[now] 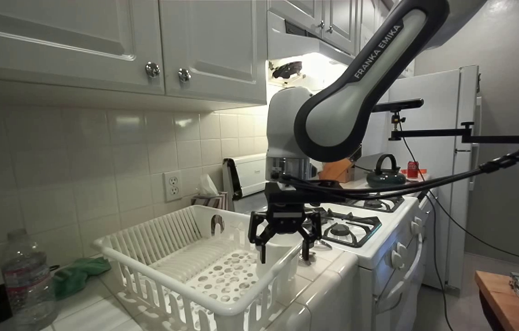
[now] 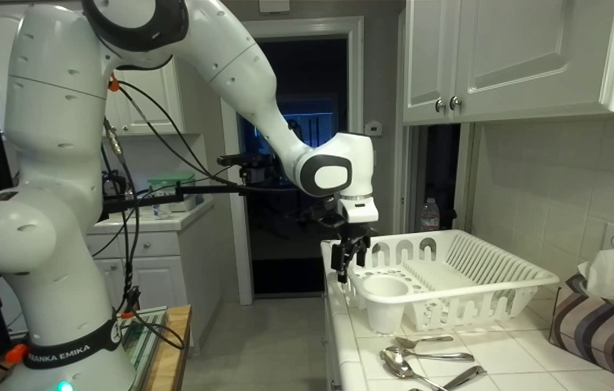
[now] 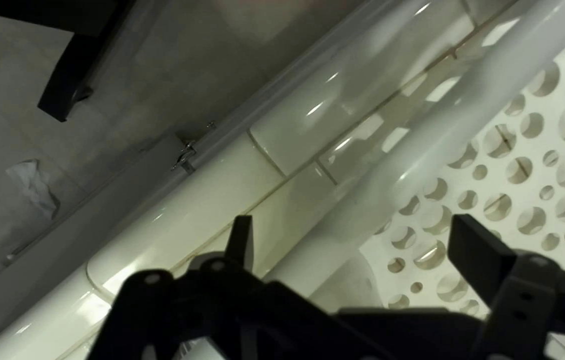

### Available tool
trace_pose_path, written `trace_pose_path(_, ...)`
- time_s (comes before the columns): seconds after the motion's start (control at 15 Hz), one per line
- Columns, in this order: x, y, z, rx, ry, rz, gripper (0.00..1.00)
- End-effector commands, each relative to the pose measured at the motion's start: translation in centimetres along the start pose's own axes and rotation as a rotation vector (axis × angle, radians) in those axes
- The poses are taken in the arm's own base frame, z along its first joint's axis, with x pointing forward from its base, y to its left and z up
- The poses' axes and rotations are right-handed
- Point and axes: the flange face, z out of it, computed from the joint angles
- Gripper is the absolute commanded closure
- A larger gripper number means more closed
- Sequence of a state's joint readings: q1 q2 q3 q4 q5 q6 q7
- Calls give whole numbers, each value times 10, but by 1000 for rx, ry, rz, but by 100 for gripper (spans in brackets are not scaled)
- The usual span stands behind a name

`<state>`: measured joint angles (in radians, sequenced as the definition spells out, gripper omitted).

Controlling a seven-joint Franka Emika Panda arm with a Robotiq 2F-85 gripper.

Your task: Turn the white object to the right

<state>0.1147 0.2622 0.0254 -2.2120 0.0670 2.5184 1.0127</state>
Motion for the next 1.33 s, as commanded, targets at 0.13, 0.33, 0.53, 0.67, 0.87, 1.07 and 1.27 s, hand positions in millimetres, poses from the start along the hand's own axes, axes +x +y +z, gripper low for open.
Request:
trace_pose_path(0.13,2,-26,9,-3,-21,62,0)
trace_pose_path(0.33,5,-39,13,-16,-35,94,0)
trace_pose_path(0.53,8,-48,13,-19,-48,115,0)
trace_pose_path(0.67,10,-52,13,-21,-48,119,0)
trace_pose_path(0.87,13,-55,17,-33,-41,124,28)
trace_pose_path(1.07,17,-56,18,-36,-34,141,49)
trace_pose_path(1.27,20,-57,18,-31,-25,154,69)
